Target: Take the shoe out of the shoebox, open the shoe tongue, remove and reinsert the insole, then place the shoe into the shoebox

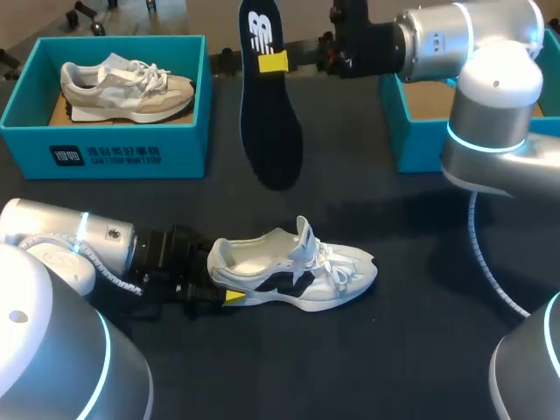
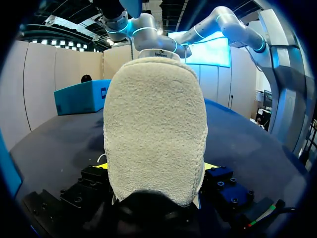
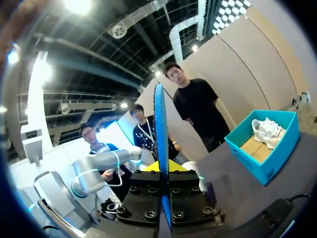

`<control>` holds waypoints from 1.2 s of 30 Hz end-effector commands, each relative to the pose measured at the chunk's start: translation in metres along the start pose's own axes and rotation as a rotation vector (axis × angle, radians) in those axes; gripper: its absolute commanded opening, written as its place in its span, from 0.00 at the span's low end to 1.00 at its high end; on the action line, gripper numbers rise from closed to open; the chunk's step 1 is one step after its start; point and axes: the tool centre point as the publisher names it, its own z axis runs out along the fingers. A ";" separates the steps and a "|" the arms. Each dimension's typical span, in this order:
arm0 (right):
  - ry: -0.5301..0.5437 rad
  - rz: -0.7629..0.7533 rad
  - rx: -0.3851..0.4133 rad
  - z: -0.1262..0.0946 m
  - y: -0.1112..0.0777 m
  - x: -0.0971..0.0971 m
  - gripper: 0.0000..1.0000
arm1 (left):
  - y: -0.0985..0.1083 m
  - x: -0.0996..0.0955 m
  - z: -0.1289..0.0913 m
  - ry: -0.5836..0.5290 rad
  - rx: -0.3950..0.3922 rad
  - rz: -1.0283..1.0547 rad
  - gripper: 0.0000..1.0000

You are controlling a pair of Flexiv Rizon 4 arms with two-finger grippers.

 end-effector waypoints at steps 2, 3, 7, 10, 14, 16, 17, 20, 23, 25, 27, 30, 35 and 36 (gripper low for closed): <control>-0.033 0.019 0.025 -0.015 0.003 0.025 0.00 | 0.003 -0.002 0.003 0.001 -0.005 -0.001 0.00; -0.041 0.028 0.030 -0.017 0.002 0.029 0.00 | 0.003 -0.002 0.003 0.001 -0.005 -0.001 0.00; -0.056 0.059 0.041 -0.024 0.001 0.041 0.00 | 0.003 -0.002 0.003 0.001 -0.005 -0.001 0.00; -0.065 0.079 0.050 -0.025 0.002 0.051 0.00 | 0.003 -0.002 0.003 0.001 -0.005 -0.001 0.00; -0.076 0.093 0.052 -0.026 0.001 0.065 0.00 | 0.003 -0.002 0.003 0.001 -0.005 -0.001 0.00; -0.087 0.100 0.057 -0.026 0.000 0.072 0.00 | 0.003 -0.002 0.003 0.001 -0.005 -0.001 0.00; -0.089 0.102 0.058 -0.025 -0.001 0.076 0.00 | 0.003 -0.002 0.003 0.001 -0.005 -0.001 0.00; -0.102 0.114 0.062 -0.024 -0.004 0.091 0.00 | 0.003 -0.002 0.003 0.001 -0.005 -0.001 0.00; -0.118 0.124 0.059 -0.022 -0.008 0.107 0.00 | 0.003 -0.002 0.003 0.001 -0.005 -0.001 0.00; -0.135 0.123 0.051 -0.022 -0.010 0.117 0.00 | 0.003 -0.002 0.003 0.001 -0.005 -0.001 0.00; -0.157 0.127 0.045 -0.021 -0.013 0.125 0.00 | 0.003 -0.002 0.003 0.001 -0.005 -0.001 0.00; -0.174 0.133 0.042 -0.020 -0.017 0.134 0.00 | 0.003 -0.002 0.003 0.001 -0.005 -0.001 0.00; -0.201 0.161 0.038 -0.018 -0.026 0.145 0.00 | 0.003 -0.002 0.003 0.001 -0.005 -0.001 0.00; -0.204 0.165 0.036 -0.018 -0.028 0.147 0.00 | 0.003 -0.002 0.003 0.001 -0.005 -0.001 0.00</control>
